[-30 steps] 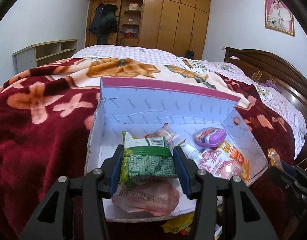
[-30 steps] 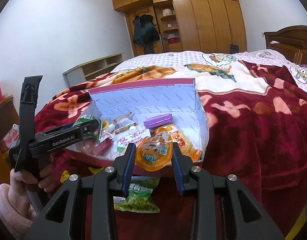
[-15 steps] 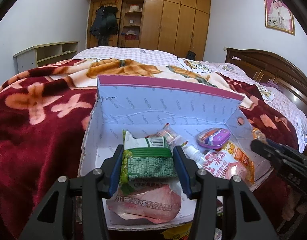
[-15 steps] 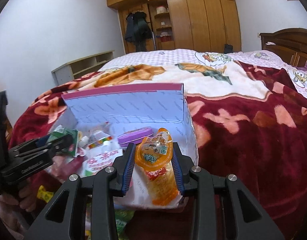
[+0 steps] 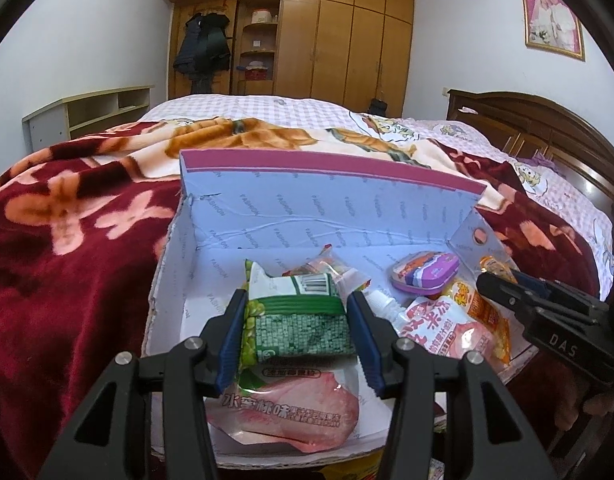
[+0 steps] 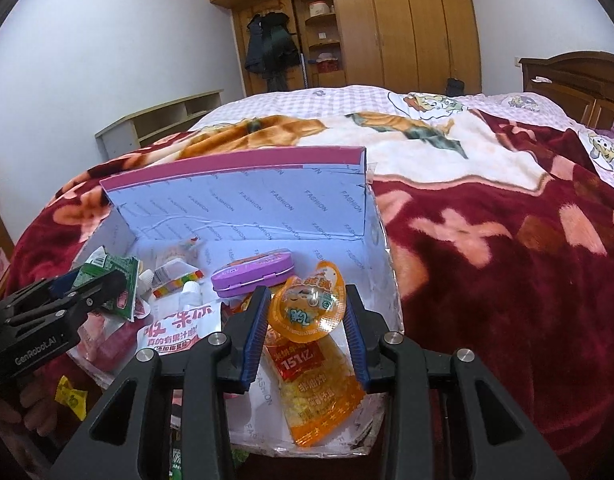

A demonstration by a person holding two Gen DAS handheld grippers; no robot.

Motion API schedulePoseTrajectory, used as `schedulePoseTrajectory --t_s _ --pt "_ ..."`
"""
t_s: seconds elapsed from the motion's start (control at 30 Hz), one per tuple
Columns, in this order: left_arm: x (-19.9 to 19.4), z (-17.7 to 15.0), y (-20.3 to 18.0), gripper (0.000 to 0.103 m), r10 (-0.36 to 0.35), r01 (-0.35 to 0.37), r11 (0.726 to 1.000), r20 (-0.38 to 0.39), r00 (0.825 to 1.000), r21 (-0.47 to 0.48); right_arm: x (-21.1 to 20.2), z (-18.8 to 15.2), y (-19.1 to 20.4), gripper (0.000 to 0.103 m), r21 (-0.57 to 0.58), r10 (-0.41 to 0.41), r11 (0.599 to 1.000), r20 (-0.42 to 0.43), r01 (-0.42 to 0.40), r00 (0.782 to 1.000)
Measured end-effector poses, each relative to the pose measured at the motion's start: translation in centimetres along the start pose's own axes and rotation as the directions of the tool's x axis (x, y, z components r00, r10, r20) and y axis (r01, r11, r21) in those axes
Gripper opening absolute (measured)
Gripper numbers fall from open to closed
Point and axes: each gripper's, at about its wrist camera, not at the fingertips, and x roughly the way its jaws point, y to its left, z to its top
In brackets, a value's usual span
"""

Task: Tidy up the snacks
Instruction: 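Lower into the box and open left tool while right tool releases the jelly cup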

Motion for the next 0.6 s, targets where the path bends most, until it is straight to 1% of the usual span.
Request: schedulePoseTrajectory --t_s 0.1,0.27,0.3,0.33,0.43,0.53,0.6 --pt "0.07 -0.02 -0.16 0.053 0.001 -0.001 1.000 -0.001 1.000 0.008 0.07 -0.06 0.06 0.037 0.002 -0.011 1.000 0.003 0.011 1.000" --pt "0.07 -0.07 -0.60 0.054 -0.014 0.014 0.999 -0.007 1.000 0.029 -0.09 -0.07 -0.13 0.038 0.022 0.001 1.000 0.013 -0.002 1.000" --pt "0.06 -0.06 -0.64 0.054 -0.016 0.016 0.999 -0.007 1.000 0.031 -0.11 -0.05 -0.22 0.039 0.025 0.003 1.000 0.012 -0.004 1.000" --pt "0.05 -0.06 -0.63 0.057 -0.016 0.017 0.999 -0.007 1.000 0.032 -0.09 -0.04 -0.28 0.043 0.027 0.005 1.000 0.009 -0.006 1.000" --pt "0.03 -0.02 -0.49 0.059 -0.010 0.011 1.000 -0.009 1.000 0.025 -0.18 0.12 -0.23 0.045 0.026 0.012 1.000 0.006 -0.012 1.000" --pt "-0.22 0.03 -0.38 0.061 -0.006 0.006 1.000 -0.010 1.000 0.016 -0.41 0.16 -0.16 0.050 0.028 0.010 1.000 0.008 -0.010 1.000" --pt "-0.42 0.09 -0.38 0.063 0.001 -0.001 1.000 -0.006 1.000 0.018 -0.61 0.15 -0.39 0.050 0.045 0.022 0.999 0.005 -0.022 1.000"
